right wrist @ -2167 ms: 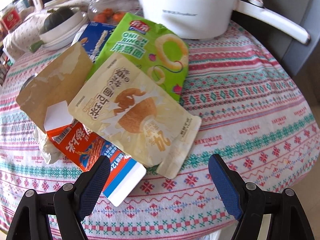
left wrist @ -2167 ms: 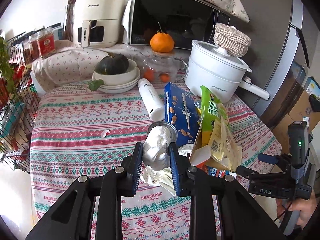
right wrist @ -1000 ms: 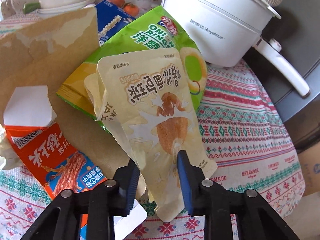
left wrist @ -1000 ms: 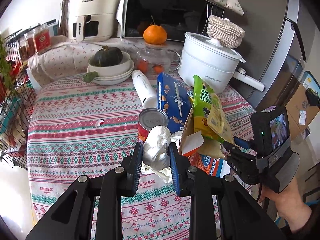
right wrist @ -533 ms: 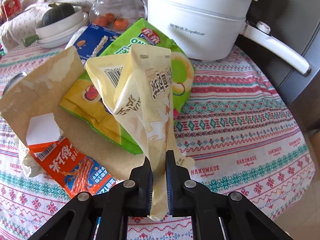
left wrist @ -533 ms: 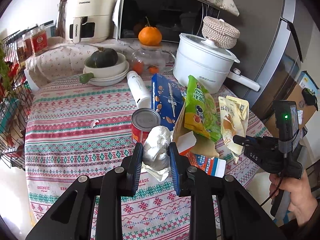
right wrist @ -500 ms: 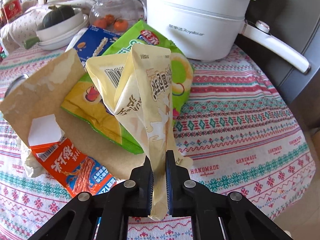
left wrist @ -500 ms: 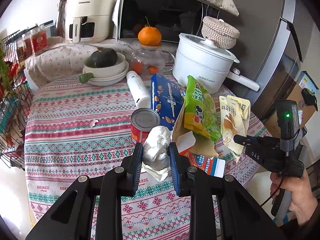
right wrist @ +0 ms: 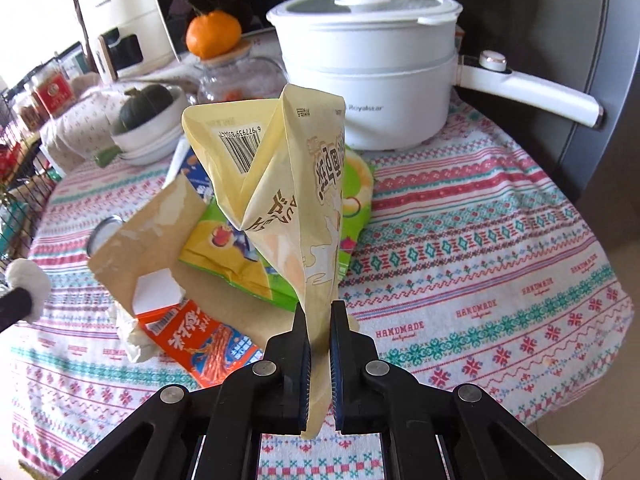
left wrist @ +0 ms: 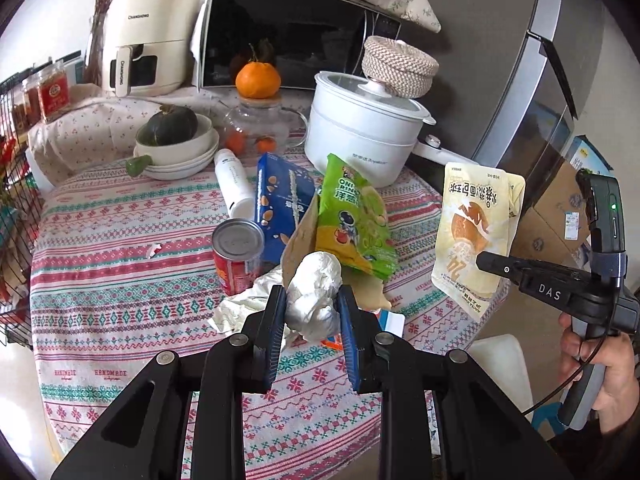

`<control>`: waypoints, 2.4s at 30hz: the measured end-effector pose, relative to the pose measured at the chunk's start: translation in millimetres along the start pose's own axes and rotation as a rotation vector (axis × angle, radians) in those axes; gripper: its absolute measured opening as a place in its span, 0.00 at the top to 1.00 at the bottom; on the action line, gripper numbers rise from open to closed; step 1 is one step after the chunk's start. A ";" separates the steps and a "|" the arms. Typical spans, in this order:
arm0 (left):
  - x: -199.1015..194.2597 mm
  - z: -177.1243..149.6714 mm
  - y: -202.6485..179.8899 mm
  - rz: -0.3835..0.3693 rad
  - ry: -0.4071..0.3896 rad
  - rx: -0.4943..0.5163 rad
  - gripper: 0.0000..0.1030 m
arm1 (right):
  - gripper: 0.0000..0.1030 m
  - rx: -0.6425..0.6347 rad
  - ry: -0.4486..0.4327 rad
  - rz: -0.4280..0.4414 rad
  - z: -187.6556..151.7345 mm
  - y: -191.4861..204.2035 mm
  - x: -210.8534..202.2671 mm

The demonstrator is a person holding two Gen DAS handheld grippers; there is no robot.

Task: Collect trash
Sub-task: 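Carry paper and snack bag over the bin and open both tools to drop them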

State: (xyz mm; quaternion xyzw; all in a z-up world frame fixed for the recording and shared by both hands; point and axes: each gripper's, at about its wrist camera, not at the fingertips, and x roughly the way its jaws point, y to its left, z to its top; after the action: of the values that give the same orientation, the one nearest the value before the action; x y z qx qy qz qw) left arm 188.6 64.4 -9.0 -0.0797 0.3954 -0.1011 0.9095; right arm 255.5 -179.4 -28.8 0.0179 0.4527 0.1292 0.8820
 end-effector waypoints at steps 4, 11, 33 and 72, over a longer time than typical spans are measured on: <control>-4.5 -5.4 -20.1 -0.037 0.002 0.027 0.73 | 0.94 0.027 -0.011 0.031 -7.9 -10.1 -23.9; -7.0 -22.4 -60.6 -0.096 0.021 0.101 0.73 | 0.94 0.078 0.001 0.020 -34.7 -41.0 -61.5; 51.4 -121.3 -229.4 -0.285 0.217 0.480 0.73 | 0.94 0.257 0.108 -0.134 -150.7 -145.9 -117.3; 48.1 -109.8 -185.8 -0.118 0.217 0.443 0.32 | 0.92 0.377 0.330 -0.111 -195.6 -173.2 -69.6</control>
State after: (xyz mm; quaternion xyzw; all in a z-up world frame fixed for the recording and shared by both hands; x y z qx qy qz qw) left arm 117.5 -134.3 -75.1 0.1099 0.4536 -0.2463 0.8494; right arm 96.3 -380.3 -114.5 0.1358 0.6068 -0.0051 0.7831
